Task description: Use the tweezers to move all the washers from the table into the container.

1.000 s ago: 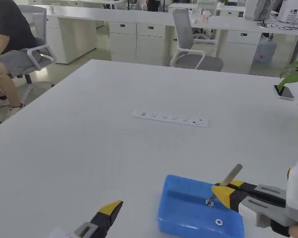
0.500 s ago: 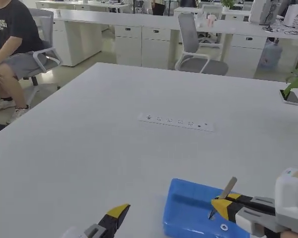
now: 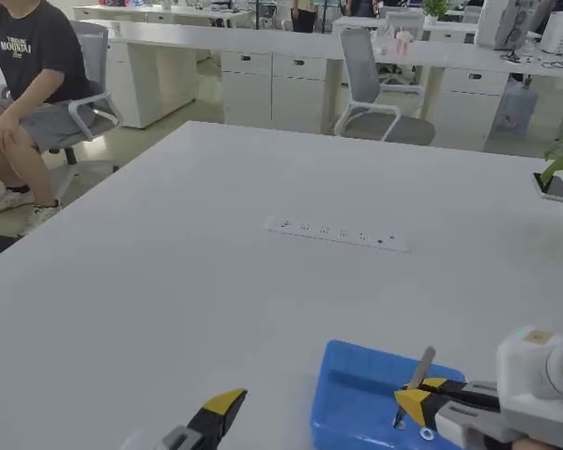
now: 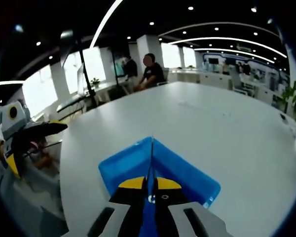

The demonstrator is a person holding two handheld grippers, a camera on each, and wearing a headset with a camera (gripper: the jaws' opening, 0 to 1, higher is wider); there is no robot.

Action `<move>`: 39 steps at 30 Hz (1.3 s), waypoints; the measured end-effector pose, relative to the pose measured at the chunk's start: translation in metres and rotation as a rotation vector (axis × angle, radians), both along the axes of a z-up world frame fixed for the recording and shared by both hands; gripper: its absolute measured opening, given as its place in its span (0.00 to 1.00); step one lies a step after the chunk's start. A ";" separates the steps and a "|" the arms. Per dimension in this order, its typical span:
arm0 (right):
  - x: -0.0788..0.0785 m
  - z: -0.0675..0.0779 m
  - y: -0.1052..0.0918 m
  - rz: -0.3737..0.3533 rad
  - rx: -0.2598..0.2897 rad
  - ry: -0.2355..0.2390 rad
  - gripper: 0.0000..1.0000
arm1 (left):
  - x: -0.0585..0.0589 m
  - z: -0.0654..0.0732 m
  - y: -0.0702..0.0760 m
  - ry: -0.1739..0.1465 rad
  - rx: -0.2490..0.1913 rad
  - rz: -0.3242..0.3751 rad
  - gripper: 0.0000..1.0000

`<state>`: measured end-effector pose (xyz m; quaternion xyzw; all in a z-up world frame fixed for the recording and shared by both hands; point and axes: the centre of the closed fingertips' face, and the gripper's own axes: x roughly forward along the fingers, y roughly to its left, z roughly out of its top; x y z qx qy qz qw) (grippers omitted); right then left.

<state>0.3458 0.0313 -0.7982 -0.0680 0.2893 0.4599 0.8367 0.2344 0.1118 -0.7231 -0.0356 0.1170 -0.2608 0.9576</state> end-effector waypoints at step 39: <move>-0.002 0.033 0.002 -0.031 0.081 -0.103 0.04 | 0.001 -0.003 0.001 0.013 0.010 0.007 0.89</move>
